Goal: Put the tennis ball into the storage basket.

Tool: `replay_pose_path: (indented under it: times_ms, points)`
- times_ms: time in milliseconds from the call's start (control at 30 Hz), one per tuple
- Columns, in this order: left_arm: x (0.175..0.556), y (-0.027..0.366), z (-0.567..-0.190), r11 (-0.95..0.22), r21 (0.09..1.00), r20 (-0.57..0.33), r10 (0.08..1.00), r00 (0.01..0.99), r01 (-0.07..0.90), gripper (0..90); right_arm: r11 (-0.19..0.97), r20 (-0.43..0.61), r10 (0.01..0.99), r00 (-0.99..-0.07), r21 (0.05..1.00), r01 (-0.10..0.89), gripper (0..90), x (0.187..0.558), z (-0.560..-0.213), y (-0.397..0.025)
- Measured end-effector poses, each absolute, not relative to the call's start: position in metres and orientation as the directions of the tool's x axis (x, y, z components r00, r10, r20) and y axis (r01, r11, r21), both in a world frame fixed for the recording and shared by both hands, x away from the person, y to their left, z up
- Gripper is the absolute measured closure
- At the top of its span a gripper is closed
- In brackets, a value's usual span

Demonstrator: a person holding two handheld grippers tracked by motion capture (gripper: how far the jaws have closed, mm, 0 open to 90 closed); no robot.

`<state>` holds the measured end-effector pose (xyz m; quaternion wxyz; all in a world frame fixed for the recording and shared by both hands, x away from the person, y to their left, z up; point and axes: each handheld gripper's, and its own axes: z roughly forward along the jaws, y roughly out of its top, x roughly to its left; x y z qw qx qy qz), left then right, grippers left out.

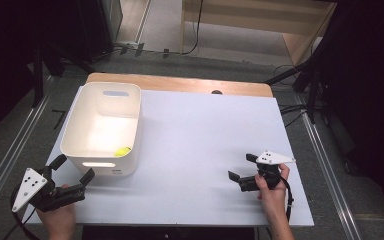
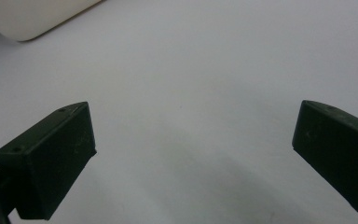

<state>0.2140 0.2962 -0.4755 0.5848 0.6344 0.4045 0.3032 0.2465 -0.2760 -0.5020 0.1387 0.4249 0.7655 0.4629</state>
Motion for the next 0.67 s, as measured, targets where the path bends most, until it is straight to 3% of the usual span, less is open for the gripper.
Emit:
replay_pose_path:
  times_ms: [667]
  points:
    - [0.214,0.297,-0.475,0.023,0.987,-0.098,0.865,0.493,0.156,0.0,0.163,0.195,0.795,-0.575,0.843,0.513,0.0,0.237,-0.503,-0.296]
